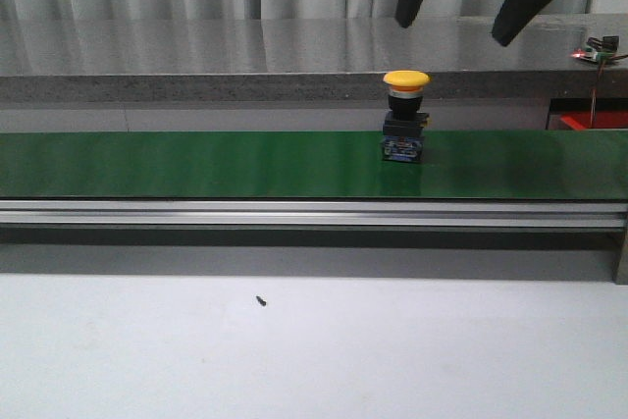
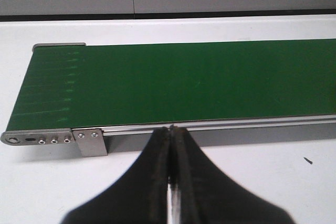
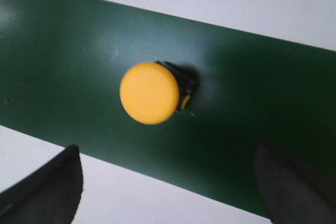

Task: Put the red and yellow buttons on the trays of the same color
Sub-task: 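Lower the right gripper, grasp the yellow button and lift it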

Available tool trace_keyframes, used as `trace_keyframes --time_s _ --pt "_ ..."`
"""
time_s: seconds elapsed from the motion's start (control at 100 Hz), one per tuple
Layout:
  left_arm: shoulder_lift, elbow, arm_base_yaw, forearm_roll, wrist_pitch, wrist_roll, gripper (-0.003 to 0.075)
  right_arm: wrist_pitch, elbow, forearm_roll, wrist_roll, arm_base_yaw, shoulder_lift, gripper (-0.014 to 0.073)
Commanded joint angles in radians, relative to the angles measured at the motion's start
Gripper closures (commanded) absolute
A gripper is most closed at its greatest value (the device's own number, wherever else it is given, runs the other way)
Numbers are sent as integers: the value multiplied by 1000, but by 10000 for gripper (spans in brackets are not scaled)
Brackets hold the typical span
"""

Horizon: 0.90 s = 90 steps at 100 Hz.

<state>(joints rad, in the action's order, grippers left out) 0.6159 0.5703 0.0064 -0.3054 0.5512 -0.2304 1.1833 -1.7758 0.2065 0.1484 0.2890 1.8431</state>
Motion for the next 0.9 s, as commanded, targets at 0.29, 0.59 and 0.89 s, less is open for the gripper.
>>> trace_keyframes --time_s 0.29,0.59,0.89 --pt "-1 29 -7 -15 -70 4 740 1 -105 44 14 3 126 -59" --pt "-1 29 -7 -15 -70 4 740 10 -105 -6 14 3 174 111" --pt "-1 29 -7 -15 -70 4 740 10 -105 -9 14 2 173 318"
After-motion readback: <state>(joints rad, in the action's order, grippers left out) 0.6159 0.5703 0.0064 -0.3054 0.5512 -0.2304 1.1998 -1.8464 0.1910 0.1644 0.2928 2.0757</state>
